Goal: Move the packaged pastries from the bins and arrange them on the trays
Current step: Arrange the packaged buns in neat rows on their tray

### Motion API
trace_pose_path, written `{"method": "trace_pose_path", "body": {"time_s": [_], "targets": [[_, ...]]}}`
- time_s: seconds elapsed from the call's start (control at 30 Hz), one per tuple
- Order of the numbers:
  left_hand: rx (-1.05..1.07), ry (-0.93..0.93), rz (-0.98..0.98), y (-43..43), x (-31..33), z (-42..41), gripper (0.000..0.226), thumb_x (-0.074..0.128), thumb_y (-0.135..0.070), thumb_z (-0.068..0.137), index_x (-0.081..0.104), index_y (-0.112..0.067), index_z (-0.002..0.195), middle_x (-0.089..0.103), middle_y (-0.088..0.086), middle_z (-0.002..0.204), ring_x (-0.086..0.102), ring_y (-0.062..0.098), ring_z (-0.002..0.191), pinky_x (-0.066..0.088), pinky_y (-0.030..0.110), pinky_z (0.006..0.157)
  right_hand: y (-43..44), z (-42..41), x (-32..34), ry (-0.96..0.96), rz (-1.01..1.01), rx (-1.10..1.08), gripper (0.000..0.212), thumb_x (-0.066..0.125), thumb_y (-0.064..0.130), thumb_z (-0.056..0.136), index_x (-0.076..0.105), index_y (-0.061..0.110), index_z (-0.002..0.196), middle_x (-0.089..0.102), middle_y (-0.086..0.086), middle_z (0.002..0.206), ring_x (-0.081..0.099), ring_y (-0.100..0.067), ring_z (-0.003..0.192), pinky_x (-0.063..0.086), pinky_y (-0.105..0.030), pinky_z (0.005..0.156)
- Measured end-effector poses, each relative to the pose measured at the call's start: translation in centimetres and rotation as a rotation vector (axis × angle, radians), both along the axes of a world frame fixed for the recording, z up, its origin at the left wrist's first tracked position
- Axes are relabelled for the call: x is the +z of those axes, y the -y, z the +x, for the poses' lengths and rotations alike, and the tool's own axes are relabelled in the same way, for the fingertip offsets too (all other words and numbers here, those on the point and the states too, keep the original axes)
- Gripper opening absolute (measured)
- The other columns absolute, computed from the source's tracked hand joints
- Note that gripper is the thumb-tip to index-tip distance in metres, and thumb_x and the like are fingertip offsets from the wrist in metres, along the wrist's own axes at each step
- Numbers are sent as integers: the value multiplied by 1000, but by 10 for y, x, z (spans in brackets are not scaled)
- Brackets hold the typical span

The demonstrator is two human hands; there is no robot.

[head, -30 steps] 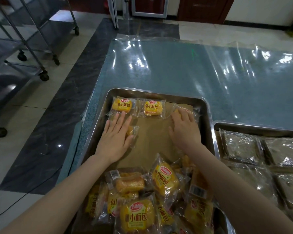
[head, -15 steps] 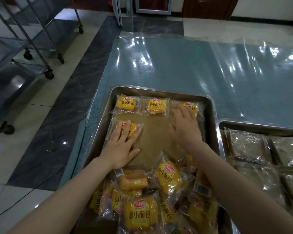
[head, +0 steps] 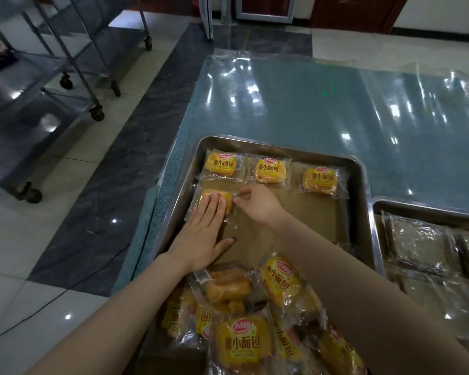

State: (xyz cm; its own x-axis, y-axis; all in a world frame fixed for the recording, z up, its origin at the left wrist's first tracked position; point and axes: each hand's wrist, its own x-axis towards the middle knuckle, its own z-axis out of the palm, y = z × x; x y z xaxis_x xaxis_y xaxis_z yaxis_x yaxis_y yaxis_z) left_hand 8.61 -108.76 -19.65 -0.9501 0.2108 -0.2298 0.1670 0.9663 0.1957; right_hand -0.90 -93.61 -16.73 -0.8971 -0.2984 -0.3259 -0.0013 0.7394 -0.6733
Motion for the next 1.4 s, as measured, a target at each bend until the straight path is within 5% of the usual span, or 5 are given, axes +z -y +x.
{"method": "trace_pose_path", "body": {"time_s": [0.5,0.73,0.87,0.97,1.4], "targets": [[-6,-76,154,-10,31,-4,71,37,-46,96,0,-21,150,-14,-1,155,-17,12,140,-10,33,113,-28,25,20,-64,133,4,10,63,27,89,59,23,97,63,4,94,59,-13,85,50,-29,74],[-17,104,276,-20,40,50,75,40,-53,93,-4,-31,149,-6,-11,155,-5,8,142,-2,31,113,-83,79,46,270,426,246,65,68,66,68,55,24,115,60,6,105,56,-11,88,46,-26,68],[-17,226,125,-22,26,67,74,34,-54,95,-11,-31,148,-14,-4,156,-10,16,143,-4,40,114,-85,81,44,-30,325,219,74,73,47,74,40,27,138,50,3,136,50,-15,113,44,-31,91],[8,226,122,-18,20,71,73,33,-53,95,-19,-37,144,-24,-5,152,-17,18,141,-7,44,114,-78,79,36,-396,592,204,79,57,50,86,13,30,149,4,-1,159,-2,-31,145,3,-54,112],[17,164,118,-15,21,78,74,34,-54,94,-16,-36,146,-20,-3,154,-14,18,142,-3,43,116,-56,85,1,-371,587,248,80,47,44,92,0,17,151,-8,-12,159,-9,-37,144,3,-51,114]]}}
